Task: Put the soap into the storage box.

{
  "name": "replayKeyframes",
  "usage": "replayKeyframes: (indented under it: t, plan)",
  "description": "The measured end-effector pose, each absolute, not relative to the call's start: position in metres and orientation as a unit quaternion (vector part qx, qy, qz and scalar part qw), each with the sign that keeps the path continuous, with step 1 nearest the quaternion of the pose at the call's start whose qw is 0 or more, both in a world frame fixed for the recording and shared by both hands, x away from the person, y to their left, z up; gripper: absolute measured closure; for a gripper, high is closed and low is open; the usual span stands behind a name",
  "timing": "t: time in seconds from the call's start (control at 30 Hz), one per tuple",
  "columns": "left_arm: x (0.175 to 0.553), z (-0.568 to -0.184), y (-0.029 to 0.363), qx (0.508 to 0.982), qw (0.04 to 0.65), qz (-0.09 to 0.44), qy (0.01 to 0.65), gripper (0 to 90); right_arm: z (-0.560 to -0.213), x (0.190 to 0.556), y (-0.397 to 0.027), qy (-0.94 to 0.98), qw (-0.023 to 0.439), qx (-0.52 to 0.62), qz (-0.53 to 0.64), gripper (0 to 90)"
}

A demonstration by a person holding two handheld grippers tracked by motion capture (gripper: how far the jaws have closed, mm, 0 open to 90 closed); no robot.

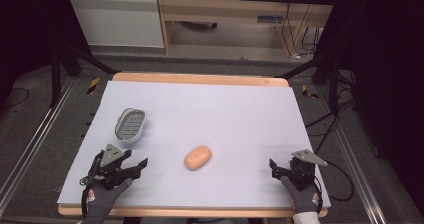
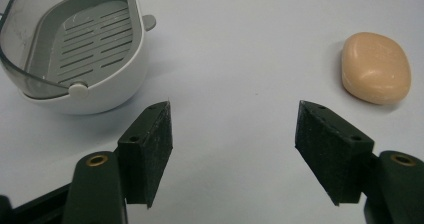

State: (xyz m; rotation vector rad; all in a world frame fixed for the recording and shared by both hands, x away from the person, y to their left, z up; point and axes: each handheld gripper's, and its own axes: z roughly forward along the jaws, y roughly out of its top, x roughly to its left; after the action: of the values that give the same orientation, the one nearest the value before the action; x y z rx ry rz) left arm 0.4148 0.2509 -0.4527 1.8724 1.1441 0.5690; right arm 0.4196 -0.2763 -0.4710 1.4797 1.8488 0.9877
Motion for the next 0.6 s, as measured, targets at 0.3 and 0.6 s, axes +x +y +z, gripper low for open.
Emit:
replayKeyframes:
  t: [0.3, 0.6]
  plan:
    - [0.417, -0.448, 0.243, 0.755, 0.423, 0.226, 0.447, 29.8, -0.471, 0.419, -0.275, 0.691, 0.288, 0.551, 0.369, 6.9]
    - [0.421, -0.438, 0.227, 0.763, 0.429, 0.22, 0.43, 29.2, -0.471, 0.419, -0.276, 0.687, 0.288, 0.556, 0.37, 6.8]
